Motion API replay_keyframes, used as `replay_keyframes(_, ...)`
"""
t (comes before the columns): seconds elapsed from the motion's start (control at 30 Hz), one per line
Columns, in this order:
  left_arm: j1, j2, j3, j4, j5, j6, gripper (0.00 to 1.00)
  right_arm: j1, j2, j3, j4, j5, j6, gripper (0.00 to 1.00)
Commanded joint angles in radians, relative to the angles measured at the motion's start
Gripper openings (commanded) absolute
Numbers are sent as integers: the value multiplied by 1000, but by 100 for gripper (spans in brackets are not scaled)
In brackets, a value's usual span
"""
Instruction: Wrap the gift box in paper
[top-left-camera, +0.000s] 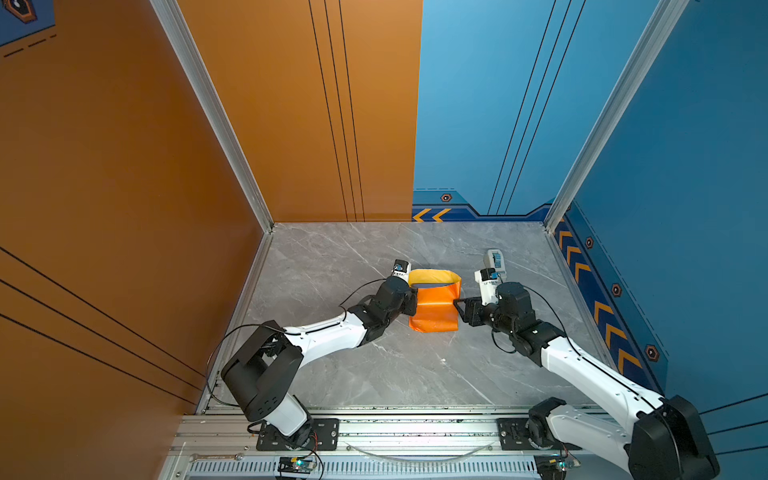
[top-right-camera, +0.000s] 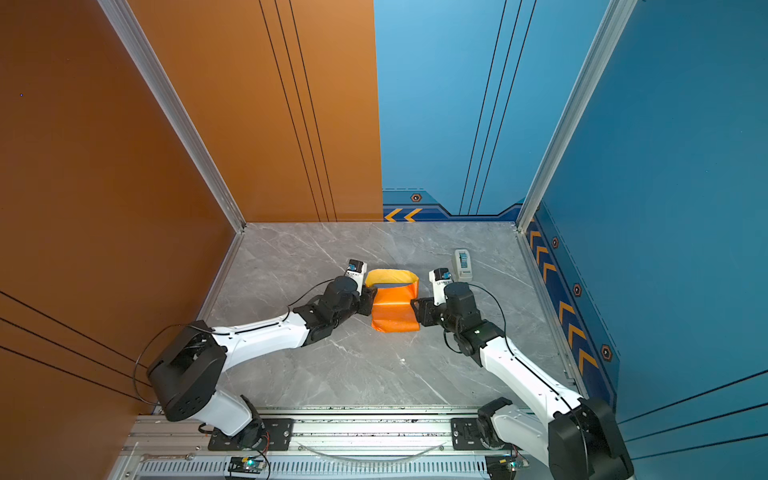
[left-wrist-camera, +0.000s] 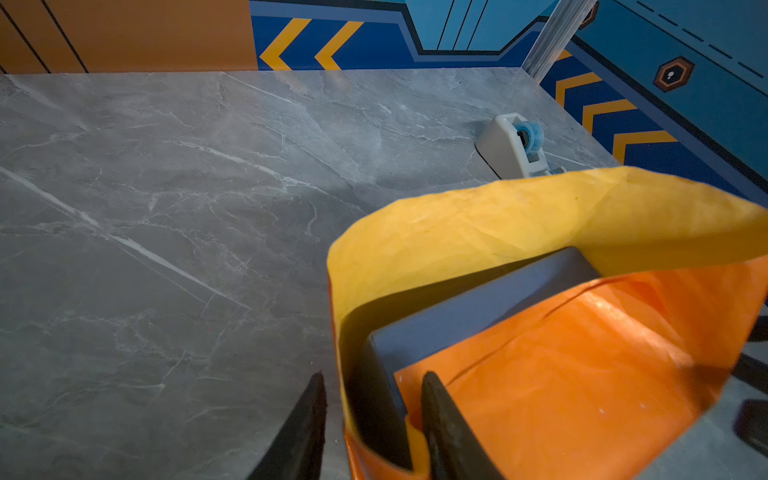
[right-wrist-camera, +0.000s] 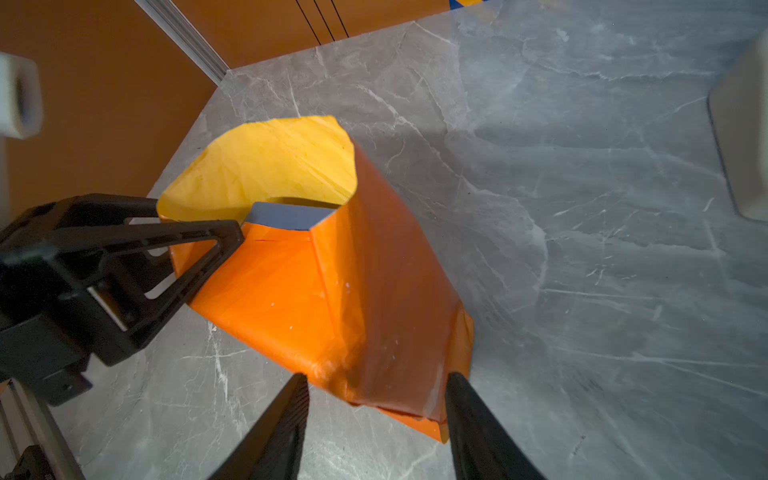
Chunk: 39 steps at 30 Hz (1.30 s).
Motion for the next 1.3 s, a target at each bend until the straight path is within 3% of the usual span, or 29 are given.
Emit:
replay_keyframes(0.0,-15,16,-12,-136,-16,16,39,2,58,22,71,54,-8,42)
replay_keyframes(0.1,-15,16,-12,-135,-21,18,39,7,106,41,108,33,8,33)
replay_keyframes(0.2,-16,17,-12,-137,-23,23,40,30,122,47,137,45,20,32)
replay_keyframes(0.33,-16,17,-12,-136,-22,29,39,26,101,47,171,30,31,45)
replay_keyframes(0.5,-16,21,-7,-137,-26,37,39,-16,52,27,190,-33,21,51)
replay_keyframes(0.67,-17,17,-7,-139,-27,35,39,-71,92,50,197,-96,10,52)
replay_keyframes(0.97,-17,23,2,-137,-27,44,39,-100,237,143,241,-202,-16,34)
replay_keyframes(1.27,-18,22,6,-147,-38,58,39,-85,260,167,215,-173,-59,15)
